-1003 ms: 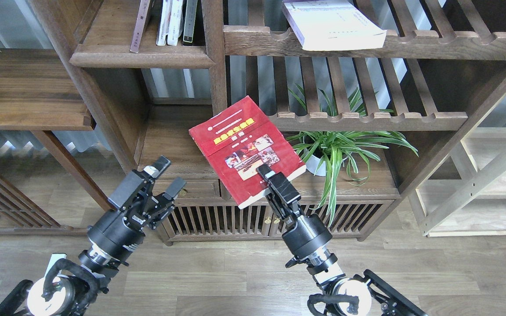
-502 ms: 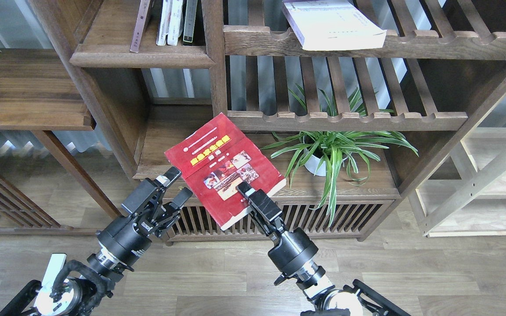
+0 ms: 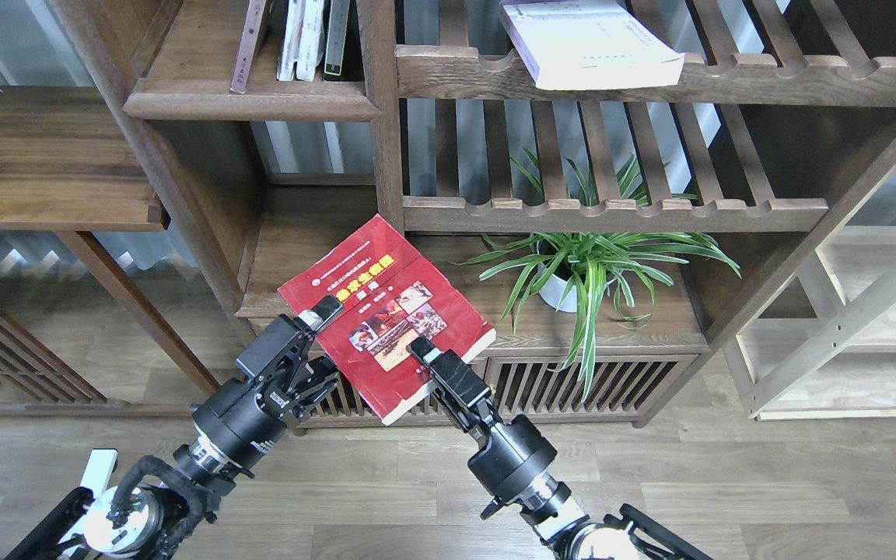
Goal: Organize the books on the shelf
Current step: 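Grasp the red book's lower edge with the left gripper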
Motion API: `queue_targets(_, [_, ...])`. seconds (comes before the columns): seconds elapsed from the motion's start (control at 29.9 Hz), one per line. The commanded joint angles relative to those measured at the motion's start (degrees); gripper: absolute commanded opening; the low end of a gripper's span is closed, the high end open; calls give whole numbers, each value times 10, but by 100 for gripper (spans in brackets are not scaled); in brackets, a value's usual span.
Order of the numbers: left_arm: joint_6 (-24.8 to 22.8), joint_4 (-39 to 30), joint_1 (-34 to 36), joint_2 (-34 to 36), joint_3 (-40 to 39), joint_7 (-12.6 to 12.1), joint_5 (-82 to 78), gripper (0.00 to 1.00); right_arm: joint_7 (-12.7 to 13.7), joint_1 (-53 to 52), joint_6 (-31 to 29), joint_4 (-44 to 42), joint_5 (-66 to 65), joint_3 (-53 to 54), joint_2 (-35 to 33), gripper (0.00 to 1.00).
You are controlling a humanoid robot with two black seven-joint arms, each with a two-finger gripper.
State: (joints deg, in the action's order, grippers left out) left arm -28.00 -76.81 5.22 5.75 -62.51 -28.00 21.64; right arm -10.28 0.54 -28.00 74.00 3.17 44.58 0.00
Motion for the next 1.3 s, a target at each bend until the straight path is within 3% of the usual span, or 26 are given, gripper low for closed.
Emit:
queue_targets(0.0, [0, 5, 3, 2, 2, 0, -19, 100, 1, 0, 0, 0, 0, 0, 0, 10])
queue_targets(0.17, [0, 20, 29, -3, 2, 0, -23, 98, 3, 1, 0, 0, 0, 0, 0, 10])
queue_targets(0.27, [0, 19, 28, -5, 1, 0, -21, 91, 3, 1, 0, 0, 0, 0, 0, 10])
queue_targets(0.47, [0, 15, 25, -4, 2, 0, -19, 63, 4, 1, 0, 0, 0, 1, 0, 10])
queue_targets(0.57, [0, 14, 23, -4, 4, 0, -19, 55, 4, 1, 0, 0, 0, 1, 0, 10])
queue_targets(0.9, [0, 13, 18, 3, 5, 0, -19, 40, 4, 0, 0, 0, -4, 2, 0, 10])
queue_targets(1.07, [0, 14, 12, 6, 5, 0, -16, 25, 4, 0, 0, -1, -4, 4, 0, 11])
queue_targets(1.27, [0, 15, 8, 8, 12, 0, -14, 17, 4, 0, 0, -1, -4, 7, 0, 11])
